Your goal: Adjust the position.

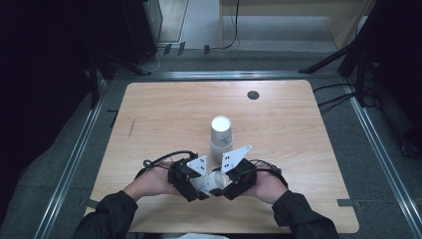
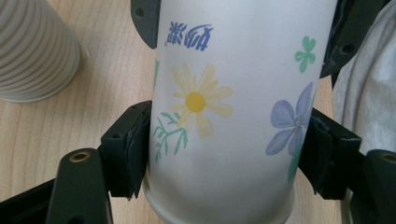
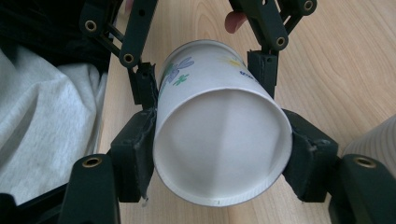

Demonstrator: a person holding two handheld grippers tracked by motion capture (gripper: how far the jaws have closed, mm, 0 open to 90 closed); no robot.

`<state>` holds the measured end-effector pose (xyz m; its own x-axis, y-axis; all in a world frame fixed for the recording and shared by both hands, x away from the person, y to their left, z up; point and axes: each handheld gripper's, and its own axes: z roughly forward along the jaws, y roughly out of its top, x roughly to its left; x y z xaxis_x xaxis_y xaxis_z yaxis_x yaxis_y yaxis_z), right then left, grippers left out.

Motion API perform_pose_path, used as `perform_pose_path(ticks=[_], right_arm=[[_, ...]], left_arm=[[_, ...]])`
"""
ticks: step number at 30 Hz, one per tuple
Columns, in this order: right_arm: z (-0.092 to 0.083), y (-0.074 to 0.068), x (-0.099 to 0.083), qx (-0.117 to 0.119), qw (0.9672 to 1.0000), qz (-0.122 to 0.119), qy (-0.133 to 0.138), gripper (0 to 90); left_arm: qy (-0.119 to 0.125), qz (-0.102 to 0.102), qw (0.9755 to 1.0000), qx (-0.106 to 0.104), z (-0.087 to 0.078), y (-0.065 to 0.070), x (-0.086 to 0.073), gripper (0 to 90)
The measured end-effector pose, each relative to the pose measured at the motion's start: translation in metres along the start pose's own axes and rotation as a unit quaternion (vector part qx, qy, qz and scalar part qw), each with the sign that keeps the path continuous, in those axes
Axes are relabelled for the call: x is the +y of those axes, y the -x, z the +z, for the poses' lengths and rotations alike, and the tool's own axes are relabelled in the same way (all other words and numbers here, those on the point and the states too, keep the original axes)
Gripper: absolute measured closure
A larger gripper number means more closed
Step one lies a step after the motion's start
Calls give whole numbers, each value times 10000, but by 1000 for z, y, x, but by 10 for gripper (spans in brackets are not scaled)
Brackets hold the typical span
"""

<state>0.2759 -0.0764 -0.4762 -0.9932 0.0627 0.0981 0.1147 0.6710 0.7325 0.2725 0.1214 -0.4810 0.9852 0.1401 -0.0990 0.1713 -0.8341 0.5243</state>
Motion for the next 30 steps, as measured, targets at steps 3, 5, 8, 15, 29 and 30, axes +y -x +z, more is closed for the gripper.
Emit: perform_pose_path(ticks=[3, 5, 8, 15, 29, 30], right_arm=[[-4, 1, 1, -12, 10000, 10, 61, 348], [-8, 3, 0, -43, 9999, 21, 147, 348], [-17, 6, -1, -53, 9995, 139, 291, 347], [-32, 9, -4, -73, 9978, 256, 601, 347], [-53, 10, -3, 223, 9914, 374, 1237, 347], [-53, 9, -1, 293, 9897, 373, 1350, 346]], left_arm=[[124, -155, 9998, -41, -3, -1, 1, 183], [235, -112, 9997, 33, -6, -1, 1, 134], [386, -164, 9990, 134, -9, -3, 0, 100], [887, -371, 9953, 142, -20, -8, -4, 97], [1668, -435, 9849, -133, -29, -1, 0, 119], [1784, -435, 9828, -196, -30, 1, 1, 124]])
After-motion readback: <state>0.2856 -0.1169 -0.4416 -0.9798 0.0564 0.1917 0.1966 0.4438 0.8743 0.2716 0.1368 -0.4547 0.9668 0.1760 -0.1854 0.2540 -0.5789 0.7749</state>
